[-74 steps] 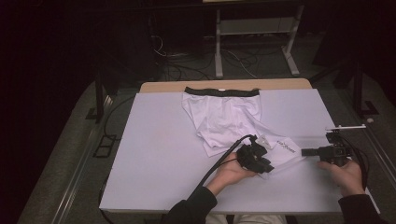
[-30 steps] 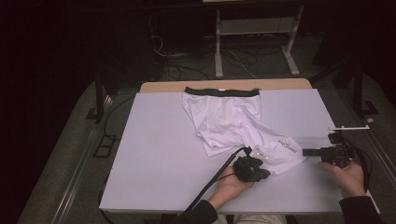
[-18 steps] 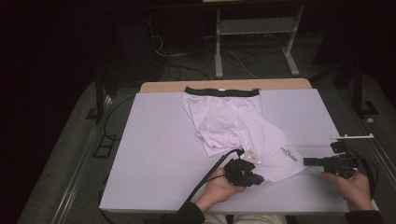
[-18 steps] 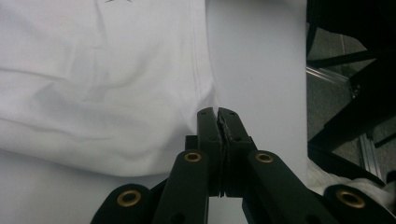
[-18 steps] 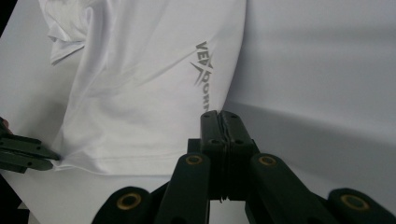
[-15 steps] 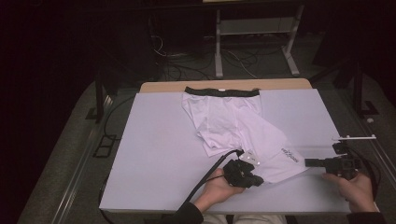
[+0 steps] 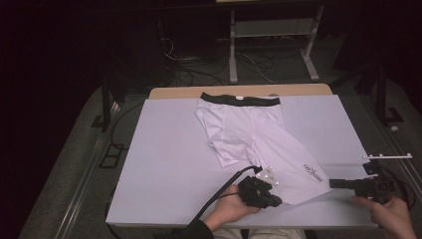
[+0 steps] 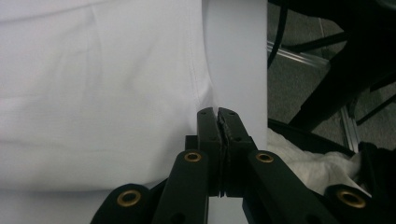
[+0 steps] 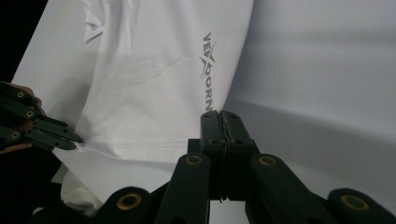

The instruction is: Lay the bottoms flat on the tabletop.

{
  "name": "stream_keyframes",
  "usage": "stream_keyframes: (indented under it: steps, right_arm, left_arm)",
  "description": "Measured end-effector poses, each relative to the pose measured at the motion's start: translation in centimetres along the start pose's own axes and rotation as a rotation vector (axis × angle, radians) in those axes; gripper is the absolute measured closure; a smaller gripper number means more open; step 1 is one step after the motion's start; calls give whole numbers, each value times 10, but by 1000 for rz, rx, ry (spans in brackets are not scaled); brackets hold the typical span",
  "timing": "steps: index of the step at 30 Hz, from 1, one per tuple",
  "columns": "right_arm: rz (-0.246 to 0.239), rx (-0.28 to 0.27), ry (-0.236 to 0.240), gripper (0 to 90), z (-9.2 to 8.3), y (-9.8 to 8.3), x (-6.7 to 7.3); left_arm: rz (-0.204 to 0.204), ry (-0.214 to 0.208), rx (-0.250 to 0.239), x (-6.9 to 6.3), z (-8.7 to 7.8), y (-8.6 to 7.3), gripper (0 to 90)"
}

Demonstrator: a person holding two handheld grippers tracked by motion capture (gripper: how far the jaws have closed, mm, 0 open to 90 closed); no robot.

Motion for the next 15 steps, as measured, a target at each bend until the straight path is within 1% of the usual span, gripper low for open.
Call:
stream_keyframes:
  steps: [3, 5, 6, 10, 13, 15]
  right_arm:
    - [-16, 12, 15, 879, 1, -4, 6]
    - [-22, 19, 36, 878, 4, -6, 9]
    - [-31, 37, 50, 877, 9, -8, 12]
    - [-58, 98, 64, 877, 20, -11, 20]
    - [-74, 121, 73, 877, 23, -11, 25]
    - [-78, 125, 87, 876, 25, -12, 26]
  left_arm:
    - [13, -3, 5, -2, -5, -5, 879]
    - [13, -1, 18, -1, -9, -10, 879]
    - [12, 0, 24, 0, -10, -12, 879]
    - [5, -2, 51, 4, -15, -22, 879]
    - [6, -6, 67, 5, -18, -28, 879]
    - [6, -6, 77, 6, -20, -31, 879]
Point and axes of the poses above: each handheld gripper's, and its own axes: z roughly forward along the jaws, y roughly out of its top, x roughly to its left, the point moved 4 cm from there along z, roughly forward along the jaws, and after that the axes turned 12 degrees about -z, right-handed, at the moved point
